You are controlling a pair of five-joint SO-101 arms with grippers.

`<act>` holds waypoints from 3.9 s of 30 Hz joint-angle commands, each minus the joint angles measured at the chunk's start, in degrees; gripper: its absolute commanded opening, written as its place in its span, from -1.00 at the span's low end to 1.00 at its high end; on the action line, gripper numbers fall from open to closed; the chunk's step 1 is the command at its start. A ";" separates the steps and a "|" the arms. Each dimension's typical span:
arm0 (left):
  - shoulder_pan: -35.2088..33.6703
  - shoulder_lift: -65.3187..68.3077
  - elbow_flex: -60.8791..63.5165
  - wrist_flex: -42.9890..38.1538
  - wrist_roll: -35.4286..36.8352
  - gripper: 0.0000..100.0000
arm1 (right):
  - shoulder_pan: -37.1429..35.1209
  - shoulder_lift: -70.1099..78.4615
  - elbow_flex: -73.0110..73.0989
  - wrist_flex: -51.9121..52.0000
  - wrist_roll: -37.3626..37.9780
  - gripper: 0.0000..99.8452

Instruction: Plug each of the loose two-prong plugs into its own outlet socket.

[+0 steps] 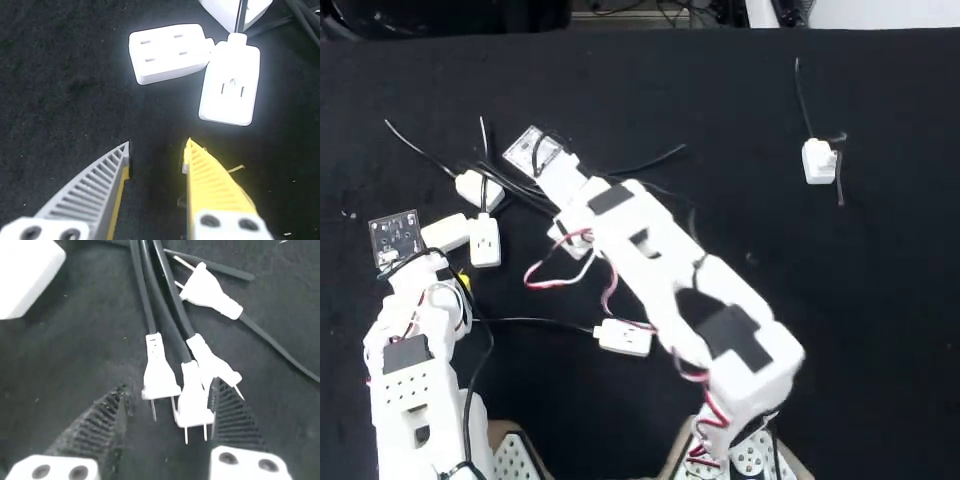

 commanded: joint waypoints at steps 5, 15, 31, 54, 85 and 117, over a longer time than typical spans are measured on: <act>0.22 -0.53 -0.22 -0.53 0.44 -0.64 | 0.97 8.04 -14.02 5.54 0.88 -0.54; 0.13 -0.53 -0.22 -0.53 0.44 -0.64 | 0.35 13.67 -20.18 12.66 6.59 -0.54; 0.04 -0.53 -0.22 -0.53 0.26 -0.64 | -3.43 6.11 -10.42 6.59 7.30 -0.55; 0.22 -0.53 -0.13 -0.53 0.26 -0.64 | -4.13 -1.89 0.40 -1.23 6.33 -0.55; 0.31 -0.53 -0.13 -0.53 0.18 -0.64 | 17.76 -23.96 12.70 21.63 6.33 -0.98; 0.22 -0.53 -0.04 -0.53 0.18 -0.64 | 33.49 -32.84 27.03 29.10 32.00 -0.49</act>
